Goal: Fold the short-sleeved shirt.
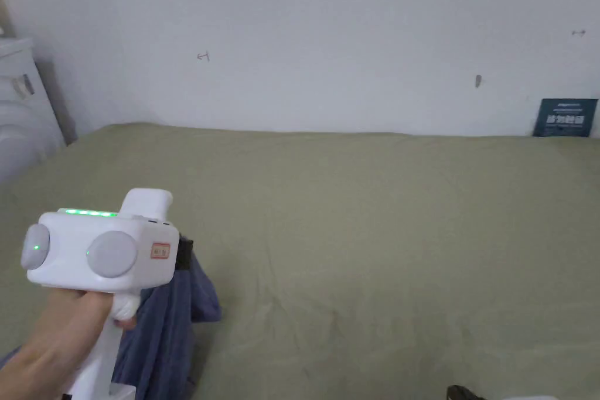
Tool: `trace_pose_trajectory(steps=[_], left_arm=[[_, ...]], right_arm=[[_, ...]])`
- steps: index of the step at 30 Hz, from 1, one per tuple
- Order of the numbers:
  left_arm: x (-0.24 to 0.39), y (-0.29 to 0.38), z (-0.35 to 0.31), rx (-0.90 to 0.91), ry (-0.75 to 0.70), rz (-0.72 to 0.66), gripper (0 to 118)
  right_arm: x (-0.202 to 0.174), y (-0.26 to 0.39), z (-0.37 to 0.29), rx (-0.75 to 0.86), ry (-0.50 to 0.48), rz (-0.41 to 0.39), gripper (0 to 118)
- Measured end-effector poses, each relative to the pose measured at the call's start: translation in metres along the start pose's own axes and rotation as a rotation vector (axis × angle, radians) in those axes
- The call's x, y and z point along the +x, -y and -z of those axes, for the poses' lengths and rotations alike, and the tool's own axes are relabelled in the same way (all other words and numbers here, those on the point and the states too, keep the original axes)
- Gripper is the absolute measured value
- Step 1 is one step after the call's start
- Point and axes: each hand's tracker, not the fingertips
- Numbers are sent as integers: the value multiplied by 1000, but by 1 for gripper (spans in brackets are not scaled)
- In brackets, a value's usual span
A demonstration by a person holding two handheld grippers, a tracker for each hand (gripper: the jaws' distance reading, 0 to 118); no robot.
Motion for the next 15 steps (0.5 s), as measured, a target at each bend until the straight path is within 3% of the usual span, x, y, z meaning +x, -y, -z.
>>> trace_pose_trajectory(steps=[7, 15], left_arm=[[168, -58, 23, 52, 267, 165, 0], [288, -26, 121, -107, 436, 211, 0]], right_arm=[[38, 16, -10, -29, 106, 82, 0], [61, 32, 13, -103, 169, 125, 0]])
